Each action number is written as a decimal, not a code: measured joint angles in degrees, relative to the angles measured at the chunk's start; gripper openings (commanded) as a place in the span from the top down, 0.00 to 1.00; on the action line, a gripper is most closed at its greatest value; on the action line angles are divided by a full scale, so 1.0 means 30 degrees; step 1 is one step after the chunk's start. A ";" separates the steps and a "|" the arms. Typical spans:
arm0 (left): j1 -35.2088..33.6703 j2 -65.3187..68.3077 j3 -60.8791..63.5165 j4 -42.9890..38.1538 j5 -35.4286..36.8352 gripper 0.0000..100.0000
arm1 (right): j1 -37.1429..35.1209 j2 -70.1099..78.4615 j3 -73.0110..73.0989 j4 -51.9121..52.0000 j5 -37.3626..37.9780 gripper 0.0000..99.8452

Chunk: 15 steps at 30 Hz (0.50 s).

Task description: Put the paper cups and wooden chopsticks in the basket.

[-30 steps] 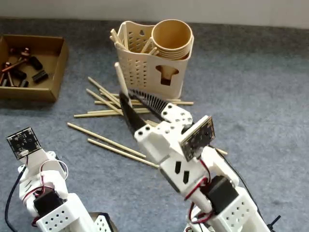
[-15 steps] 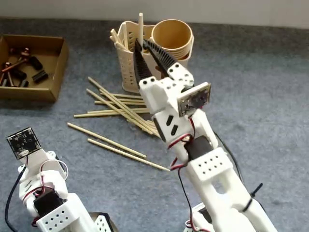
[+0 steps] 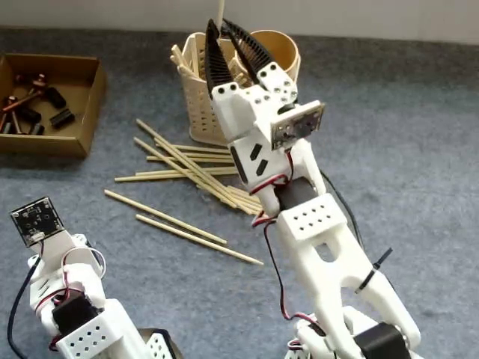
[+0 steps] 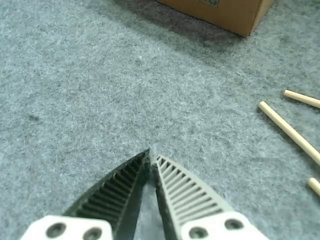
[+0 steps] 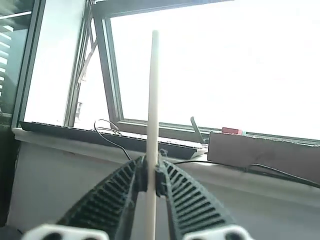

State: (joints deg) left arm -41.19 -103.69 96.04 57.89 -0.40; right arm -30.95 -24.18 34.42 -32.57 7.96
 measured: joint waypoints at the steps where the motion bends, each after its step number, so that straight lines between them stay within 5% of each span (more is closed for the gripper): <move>1: 0.0000 0.0000 0.0000 0.0000 0.0000 1.00 | 0.0000 0.0469 -0.0322 0.0000 0.0000 1.00; 15: 0.0000 0.0000 0.0000 0.0000 0.0000 1.00 | 0.0879 0.4337 -0.2842 0.0000 0.0000 1.00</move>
State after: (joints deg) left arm -41.19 -103.69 96.04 57.89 -0.40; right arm -28.31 -11.16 25.89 -32.57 7.96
